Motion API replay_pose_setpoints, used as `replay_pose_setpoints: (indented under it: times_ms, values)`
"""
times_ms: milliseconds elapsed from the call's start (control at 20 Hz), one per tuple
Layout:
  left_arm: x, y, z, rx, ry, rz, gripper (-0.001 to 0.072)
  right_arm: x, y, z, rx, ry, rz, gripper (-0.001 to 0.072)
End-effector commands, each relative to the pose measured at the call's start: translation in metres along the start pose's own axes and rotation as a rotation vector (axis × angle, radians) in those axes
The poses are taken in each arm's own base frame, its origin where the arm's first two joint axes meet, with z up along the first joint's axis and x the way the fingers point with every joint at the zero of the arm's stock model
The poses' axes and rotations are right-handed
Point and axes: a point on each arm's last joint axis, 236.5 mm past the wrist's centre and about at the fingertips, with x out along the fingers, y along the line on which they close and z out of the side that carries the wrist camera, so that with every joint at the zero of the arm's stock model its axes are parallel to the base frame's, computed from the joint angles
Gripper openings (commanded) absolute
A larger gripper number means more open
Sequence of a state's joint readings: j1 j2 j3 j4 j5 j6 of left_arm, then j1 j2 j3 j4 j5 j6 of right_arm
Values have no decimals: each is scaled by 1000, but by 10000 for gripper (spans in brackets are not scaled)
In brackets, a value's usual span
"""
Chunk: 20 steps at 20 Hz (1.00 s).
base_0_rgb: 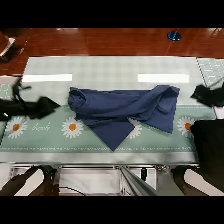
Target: Fold the shirts.
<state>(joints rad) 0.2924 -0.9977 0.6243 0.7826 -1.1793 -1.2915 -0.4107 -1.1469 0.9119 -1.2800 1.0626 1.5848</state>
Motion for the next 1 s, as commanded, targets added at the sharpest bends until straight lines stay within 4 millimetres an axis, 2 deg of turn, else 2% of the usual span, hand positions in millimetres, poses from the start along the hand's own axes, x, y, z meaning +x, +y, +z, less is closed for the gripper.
replay_pose_setpoints:
  times_ms: [0,100,200,450,650,850,900,950]
  values:
    - [43,-11,-76,-53,158,-106,507,28,-19,-61,108,45,43,406]
    - [62,-22,-94,-26,180,-114,507,34,-18,-79,95,93,59,406]
    - [79,-25,-97,1,166,-75,507,34,-17,-85,88,118,62,406]
    - [114,-27,-89,-73,115,-42,507,32,-17,-97,64,168,62,406]
    - [130,-31,-80,-82,112,-31,507,32,-17,-97,60,171,64,406]
    - [146,-45,-78,-56,147,-31,503,32,-13,-96,57,163,80,406]
    - [149,-48,-77,-45,151,-32,416,32,-11,-93,59,151,88,406]
    - [151,-52,-75,-34,153,-37,125,33,-9,-86,58,124,96,406]
